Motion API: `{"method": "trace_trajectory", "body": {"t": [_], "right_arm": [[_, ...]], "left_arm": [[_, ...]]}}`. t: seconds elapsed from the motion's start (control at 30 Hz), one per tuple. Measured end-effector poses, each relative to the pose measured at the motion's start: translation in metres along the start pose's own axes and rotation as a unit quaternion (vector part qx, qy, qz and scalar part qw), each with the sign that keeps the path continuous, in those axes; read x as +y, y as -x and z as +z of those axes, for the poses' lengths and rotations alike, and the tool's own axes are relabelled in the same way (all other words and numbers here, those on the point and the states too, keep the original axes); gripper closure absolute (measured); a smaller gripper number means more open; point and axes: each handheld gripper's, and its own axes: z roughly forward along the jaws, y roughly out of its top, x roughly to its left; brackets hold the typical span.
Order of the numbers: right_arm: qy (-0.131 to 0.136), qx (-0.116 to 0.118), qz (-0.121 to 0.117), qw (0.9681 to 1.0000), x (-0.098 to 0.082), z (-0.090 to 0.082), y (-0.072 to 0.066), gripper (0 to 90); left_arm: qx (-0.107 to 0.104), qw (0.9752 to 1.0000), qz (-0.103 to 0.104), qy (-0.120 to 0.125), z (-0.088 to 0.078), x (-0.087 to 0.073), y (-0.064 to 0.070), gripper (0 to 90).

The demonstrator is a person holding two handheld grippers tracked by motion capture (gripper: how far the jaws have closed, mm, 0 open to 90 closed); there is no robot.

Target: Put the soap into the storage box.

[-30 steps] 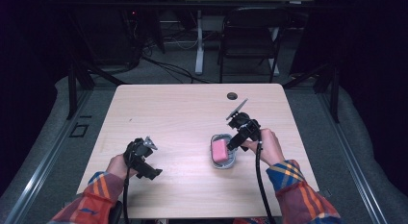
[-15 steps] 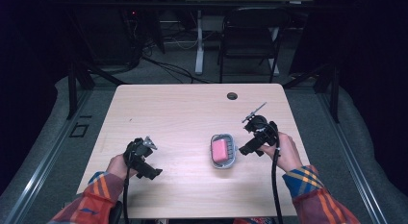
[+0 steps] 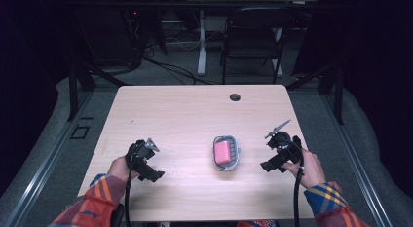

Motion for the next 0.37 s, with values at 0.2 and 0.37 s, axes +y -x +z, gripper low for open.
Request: {"method": "trace_trajectory", "body": {"t": [0.2,0.37], "right_arm": [[0.012,0.003,0.003,0.9999,-0.038,0.019,0.001,0.0],[-0.008,0.009,0.009,0.9999,-0.045,0.036,-0.002,0.0]], "left_arm": [[-0.002,1.0,-0.002,-0.003,0.001,0.0,-0.001,0.1],[-0.002,1.0,0.003,-0.004,0.002,0.001,0.0,0.1]]}}
